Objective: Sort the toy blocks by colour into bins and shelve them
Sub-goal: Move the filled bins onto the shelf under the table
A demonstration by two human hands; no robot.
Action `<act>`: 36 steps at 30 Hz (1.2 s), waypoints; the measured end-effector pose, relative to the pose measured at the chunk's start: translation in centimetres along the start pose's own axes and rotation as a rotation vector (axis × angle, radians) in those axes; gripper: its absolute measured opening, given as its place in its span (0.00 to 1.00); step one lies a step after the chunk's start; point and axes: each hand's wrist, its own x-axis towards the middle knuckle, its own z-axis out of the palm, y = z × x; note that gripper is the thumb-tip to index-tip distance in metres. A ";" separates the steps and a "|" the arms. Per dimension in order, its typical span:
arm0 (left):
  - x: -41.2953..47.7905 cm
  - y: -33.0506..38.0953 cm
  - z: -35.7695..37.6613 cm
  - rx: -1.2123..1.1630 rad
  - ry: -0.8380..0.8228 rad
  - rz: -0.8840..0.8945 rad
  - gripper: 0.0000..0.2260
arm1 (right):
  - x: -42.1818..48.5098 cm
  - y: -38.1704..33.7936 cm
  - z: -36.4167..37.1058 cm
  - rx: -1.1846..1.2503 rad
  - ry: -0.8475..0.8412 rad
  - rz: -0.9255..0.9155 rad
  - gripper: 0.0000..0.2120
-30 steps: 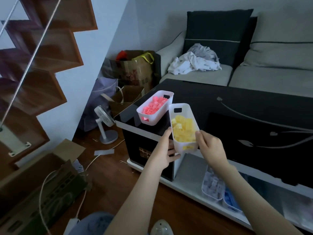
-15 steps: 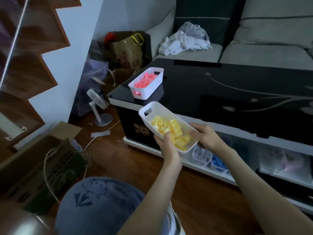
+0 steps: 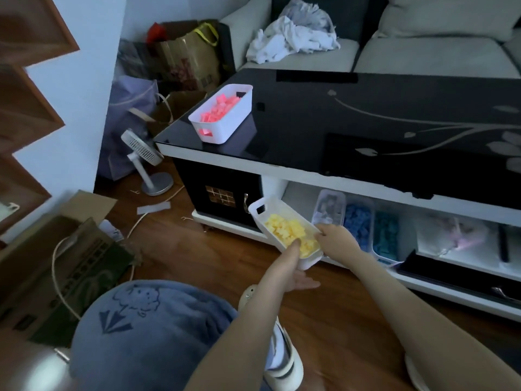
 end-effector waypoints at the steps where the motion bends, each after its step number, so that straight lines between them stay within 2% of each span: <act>1: 0.6 0.1 -0.2 0.020 -0.041 -0.031 0.31 | 0.4 0.2 0.7 -0.070 -0.003 -0.011 0.14; 5: 2.8 0.3 0.1 -0.021 -0.063 -0.048 0.29 | 1.7 1.3 3.0 -0.263 -0.028 -0.088 0.16; 11: 7.4 -1.2 0.6 -0.092 -0.029 -0.036 0.23 | 3.1 3.4 6.0 -0.203 -0.060 -0.086 0.15; 14: 9.0 -1.2 0.9 -0.056 -0.004 -0.056 0.21 | 3.6 3.7 7.2 -0.200 -0.124 -0.056 0.15; 20: 11.3 0.7 1.2 -0.041 0.121 -0.071 0.16 | 4.7 2.7 8.6 -0.145 -0.145 0.027 0.15; 25: 13.9 2.0 -0.1 -0.024 0.235 0.010 0.21 | 7.1 1.5 9.6 0.255 -0.176 0.126 0.15; 27: 14.7 2.5 -0.7 -0.023 0.235 0.050 0.24 | 8.1 1.2 9.9 0.474 -0.182 0.209 0.14; 31: 16.1 3.1 -1.0 0.089 0.216 0.124 0.26 | 9.2 0.4 10.6 0.903 -0.065 0.474 0.10; 33: 17.0 3.3 -0.8 0.125 0.233 0.146 0.26 | 9.5 0.2 10.9 1.018 -0.068 0.543 0.07; 36: 16.6 4.1 -0.1 0.139 0.245 0.138 0.29 | 9.7 0.1 11.6 1.076 -0.061 0.561 0.08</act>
